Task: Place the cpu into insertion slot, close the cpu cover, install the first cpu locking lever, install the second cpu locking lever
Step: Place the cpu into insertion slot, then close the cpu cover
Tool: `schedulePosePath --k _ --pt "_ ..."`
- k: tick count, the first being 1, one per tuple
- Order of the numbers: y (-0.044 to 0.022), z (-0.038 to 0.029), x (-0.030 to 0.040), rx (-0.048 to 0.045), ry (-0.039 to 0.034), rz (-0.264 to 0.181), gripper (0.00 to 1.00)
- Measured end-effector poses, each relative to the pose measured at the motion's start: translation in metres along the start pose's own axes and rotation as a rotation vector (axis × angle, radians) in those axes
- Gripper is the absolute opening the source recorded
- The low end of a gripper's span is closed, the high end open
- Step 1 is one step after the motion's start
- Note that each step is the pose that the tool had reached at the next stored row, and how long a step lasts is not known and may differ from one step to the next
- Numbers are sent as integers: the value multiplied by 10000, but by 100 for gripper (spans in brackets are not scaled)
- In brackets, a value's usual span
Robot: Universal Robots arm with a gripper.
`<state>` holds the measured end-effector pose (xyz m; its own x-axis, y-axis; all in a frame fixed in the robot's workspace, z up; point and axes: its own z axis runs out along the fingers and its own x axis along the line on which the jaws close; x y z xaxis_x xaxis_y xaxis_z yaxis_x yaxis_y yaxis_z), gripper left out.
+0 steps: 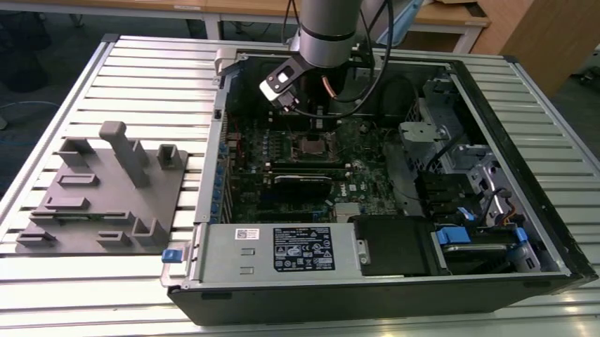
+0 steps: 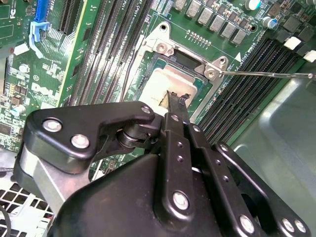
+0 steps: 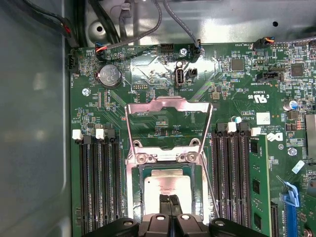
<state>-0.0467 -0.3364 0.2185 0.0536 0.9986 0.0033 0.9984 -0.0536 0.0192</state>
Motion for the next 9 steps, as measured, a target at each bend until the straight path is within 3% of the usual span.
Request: schedulePosePath --k 7,9 --pt "0 -9 0 -1 1 0 10" --pt "1 -73 0 -1 2 0 10"
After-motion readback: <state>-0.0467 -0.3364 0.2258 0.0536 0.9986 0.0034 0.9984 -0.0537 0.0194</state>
